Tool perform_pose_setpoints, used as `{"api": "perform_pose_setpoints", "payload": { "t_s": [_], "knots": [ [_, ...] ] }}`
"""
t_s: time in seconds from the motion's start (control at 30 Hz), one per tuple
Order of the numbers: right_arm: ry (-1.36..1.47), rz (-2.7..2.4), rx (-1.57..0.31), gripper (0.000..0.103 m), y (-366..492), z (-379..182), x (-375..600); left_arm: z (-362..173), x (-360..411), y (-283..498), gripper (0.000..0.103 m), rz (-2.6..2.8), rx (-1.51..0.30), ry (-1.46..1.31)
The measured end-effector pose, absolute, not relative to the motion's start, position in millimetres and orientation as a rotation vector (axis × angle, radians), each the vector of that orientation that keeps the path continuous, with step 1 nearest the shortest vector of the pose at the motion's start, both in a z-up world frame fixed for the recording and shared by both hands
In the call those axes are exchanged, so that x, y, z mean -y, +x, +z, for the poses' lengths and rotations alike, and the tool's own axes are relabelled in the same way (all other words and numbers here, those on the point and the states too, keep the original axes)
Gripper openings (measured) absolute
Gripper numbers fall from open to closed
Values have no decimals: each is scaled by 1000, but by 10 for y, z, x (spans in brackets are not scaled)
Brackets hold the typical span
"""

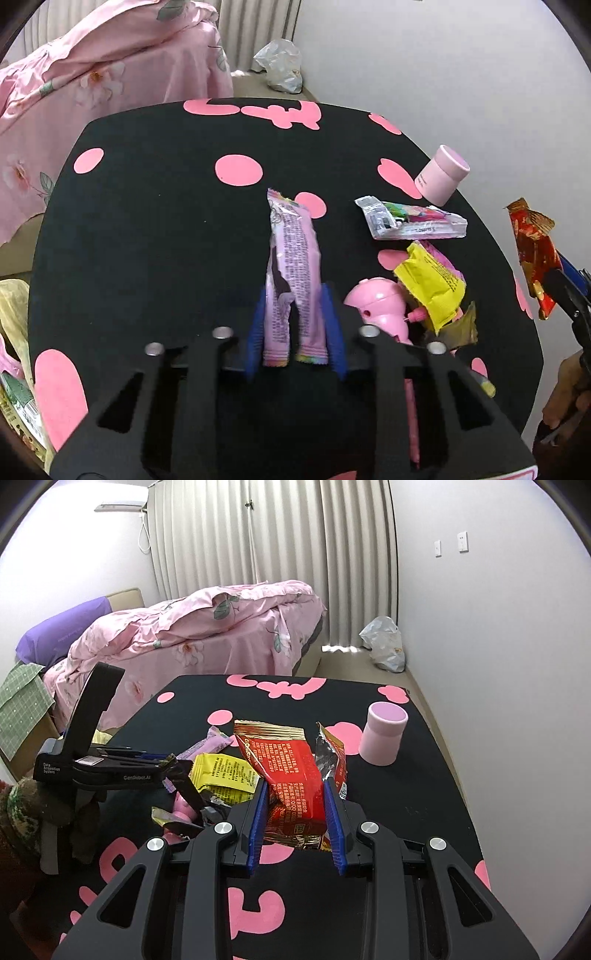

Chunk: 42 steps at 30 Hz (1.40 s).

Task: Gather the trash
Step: 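Grasp the pink candy stick wrapper with the left tool, then carry the red wrapper and pink stick wrapper to the trash bag and release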

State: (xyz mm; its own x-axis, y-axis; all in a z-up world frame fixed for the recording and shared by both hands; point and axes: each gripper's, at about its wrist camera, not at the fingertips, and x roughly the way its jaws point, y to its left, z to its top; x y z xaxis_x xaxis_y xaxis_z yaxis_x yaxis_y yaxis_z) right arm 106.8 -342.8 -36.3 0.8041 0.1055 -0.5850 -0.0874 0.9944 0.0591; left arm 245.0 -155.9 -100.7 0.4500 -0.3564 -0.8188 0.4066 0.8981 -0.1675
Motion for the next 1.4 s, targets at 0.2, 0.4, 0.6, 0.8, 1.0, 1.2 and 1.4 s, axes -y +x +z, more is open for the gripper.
{"api": "perform_pose_setpoints", "payload": {
  "t_s": [0.2,0.4,0.6,0.8,1.0,1.2,1.4],
  "knots": [
    [-1,134,-603,28,1054,-236,3252,-902,1398,2249,6,-487,-957,40],
    [-72,199,-572,28,1028,-26,2869,-542,910,1851,5,-482,-839,-54],
    [-155,300,-536,28,998,181,2305,-198,187,1413,5,-387,-719,-88],
    [-187,427,-527,28,1038,337,1745,-4,-588,1156,5,-233,-639,-146],
    [-216,589,-538,28,1176,437,1113,-108,-1407,954,5,-40,-620,-269],
    [-238,734,-601,28,1472,245,445,-435,-1762,924,5,-18,-656,-356],
    [-242,801,-673,28,1795,-48,10,-694,-1707,1042,5,-31,-714,-350]
  ]
}}
